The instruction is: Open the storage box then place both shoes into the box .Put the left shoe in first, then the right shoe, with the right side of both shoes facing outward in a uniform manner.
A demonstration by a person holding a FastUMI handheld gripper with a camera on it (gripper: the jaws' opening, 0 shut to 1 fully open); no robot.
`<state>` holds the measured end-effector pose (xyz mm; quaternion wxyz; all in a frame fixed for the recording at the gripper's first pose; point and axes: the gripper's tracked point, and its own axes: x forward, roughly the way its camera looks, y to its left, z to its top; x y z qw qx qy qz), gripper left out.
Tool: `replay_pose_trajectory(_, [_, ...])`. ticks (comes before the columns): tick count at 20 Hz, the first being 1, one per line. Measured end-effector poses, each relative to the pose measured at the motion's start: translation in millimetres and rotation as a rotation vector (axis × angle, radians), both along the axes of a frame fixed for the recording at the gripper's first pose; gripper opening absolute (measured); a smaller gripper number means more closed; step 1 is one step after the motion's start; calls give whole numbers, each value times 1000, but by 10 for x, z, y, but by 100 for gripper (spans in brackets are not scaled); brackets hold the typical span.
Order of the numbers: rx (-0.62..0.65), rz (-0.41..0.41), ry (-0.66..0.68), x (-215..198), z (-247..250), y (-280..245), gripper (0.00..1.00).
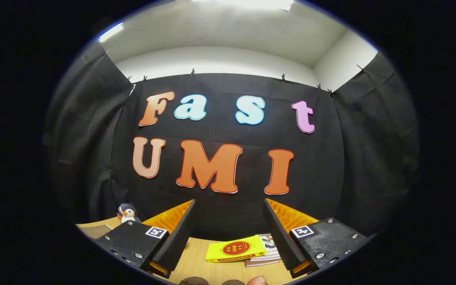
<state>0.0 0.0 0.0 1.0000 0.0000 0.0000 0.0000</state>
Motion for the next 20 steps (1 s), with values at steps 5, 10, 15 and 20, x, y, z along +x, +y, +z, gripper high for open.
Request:
replay_pose_trajectory(5, [-5, 1, 5, -2, 24, -14, 98])
replay_pose_trajectory(10, [34, 4, 23, -64, -81, 23, 98])
replay_pose_trajectory(15, [37, 10, 41, -137, -191, 66, 98])
replay_pose_trajectory(20, [89, 98, 22, -190, -231, 255, 98])
